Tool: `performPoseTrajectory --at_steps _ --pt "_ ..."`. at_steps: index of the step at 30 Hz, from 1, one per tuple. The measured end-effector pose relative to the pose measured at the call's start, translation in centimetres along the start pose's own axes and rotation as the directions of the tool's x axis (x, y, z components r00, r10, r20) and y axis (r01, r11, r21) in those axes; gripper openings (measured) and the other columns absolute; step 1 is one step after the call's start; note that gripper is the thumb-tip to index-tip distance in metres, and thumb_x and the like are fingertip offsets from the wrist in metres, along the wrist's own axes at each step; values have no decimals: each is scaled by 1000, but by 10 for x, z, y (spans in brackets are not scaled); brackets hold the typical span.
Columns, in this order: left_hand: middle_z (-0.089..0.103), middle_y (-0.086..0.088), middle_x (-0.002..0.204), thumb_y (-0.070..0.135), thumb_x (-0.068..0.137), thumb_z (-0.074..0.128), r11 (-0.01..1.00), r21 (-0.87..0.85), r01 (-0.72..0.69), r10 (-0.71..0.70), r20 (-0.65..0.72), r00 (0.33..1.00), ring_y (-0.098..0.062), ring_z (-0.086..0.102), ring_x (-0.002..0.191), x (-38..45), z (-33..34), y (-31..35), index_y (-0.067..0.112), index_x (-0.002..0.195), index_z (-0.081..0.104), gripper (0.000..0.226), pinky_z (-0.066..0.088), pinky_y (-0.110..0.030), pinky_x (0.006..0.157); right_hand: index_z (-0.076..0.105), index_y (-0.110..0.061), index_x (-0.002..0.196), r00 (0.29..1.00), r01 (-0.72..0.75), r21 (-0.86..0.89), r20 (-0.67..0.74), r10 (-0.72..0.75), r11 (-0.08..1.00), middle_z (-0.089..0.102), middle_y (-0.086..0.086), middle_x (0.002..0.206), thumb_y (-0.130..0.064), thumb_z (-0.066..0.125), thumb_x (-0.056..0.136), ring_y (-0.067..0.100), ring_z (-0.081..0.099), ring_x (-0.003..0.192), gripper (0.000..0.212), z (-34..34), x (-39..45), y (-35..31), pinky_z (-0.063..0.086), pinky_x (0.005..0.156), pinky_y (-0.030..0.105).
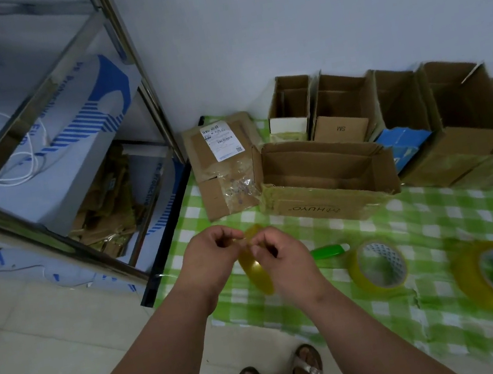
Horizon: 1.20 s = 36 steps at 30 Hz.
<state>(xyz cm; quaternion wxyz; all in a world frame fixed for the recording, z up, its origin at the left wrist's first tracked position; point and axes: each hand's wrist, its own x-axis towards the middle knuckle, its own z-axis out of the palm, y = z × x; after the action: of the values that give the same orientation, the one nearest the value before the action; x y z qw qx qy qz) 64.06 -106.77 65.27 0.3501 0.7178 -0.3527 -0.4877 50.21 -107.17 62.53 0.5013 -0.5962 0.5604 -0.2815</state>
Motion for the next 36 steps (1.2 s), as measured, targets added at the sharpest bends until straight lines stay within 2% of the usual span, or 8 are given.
performPoseTrajectory --at_steps 6,9,13,18,21,26,31,36 --pt "52 -5 114 17 88 71 996 91 -27 32 -56 998 -19 57 96 4 10 14 18 79 69 9 48 -31 82 55 -38 91 997 -73 -51 2 73 996 56 -16 74 -30 62 94 0 53 69 12 -8 15 3 45 68 29" --pt "65 -16 105 16 90 68 998 -11 59 -59 -6 998 -22 60 92 7 12 19 11 85 69 8 52 -46 95 54 -36 103 999 -37 -88 -4 37 995 53 -17 75 -31 61 95 3 53 70 12 -10 21 0 42 68 26" --pt "72 -5 90 13 88 71 965 -182 191 -189 31 982 -21 66 98 14 10 21 7 87 71 6 52 -47 97 28 -57 133 996 -51 11 78 50 999 43 -18 78 -21 61 95 -2 46 68 62 -21 30 -1 40 65 19" --pt "67 0 109 11 92 66 945 -231 231 -258 -96 961 -12 60 96 25 14 10 23 105 72 18 53 -42 95 37 -36 138 992 129 -471 66 -111 873 62 -1 119 -23 62 91 22 58 109 55 -36 38 9 44 93 34" --pt "65 -2 109 15 96 62 955 -170 244 -268 -133 954 -22 61 100 40 10 2 22 131 62 36 53 -43 95 38 -29 137 990 138 -675 96 -99 725 61 0 126 -25 56 92 22 55 118 48 -43 41 25 34 105 41" --pt "63 -6 115 15 96 60 947 -108 301 -311 -89 946 -20 58 99 84 6 -9 17 122 63 27 51 -41 95 39 -25 138 991 37 -861 97 91 507 56 1 131 -19 51 86 24 49 125 54 -48 39 54 24 110 39" --pt "49 -10 142 19 92 64 940 -67 335 -341 -95 935 -29 51 123 130 3 -13 14 146 43 58 44 -47 106 62 -24 109 989 -130 -800 -143 25 586 60 1 109 -47 60 67 28 56 105 48 -26 46 51 36 93 44" --pt "52 -13 139 17 91 65 882 -150 448 -462 -86 882 -30 59 112 167 -1 -16 14 149 37 65 50 -40 97 66 -16 94 962 -71 -700 -236 -136 711 62 5 89 -29 61 71 33 60 83 27 9 74 33 42 77 43"
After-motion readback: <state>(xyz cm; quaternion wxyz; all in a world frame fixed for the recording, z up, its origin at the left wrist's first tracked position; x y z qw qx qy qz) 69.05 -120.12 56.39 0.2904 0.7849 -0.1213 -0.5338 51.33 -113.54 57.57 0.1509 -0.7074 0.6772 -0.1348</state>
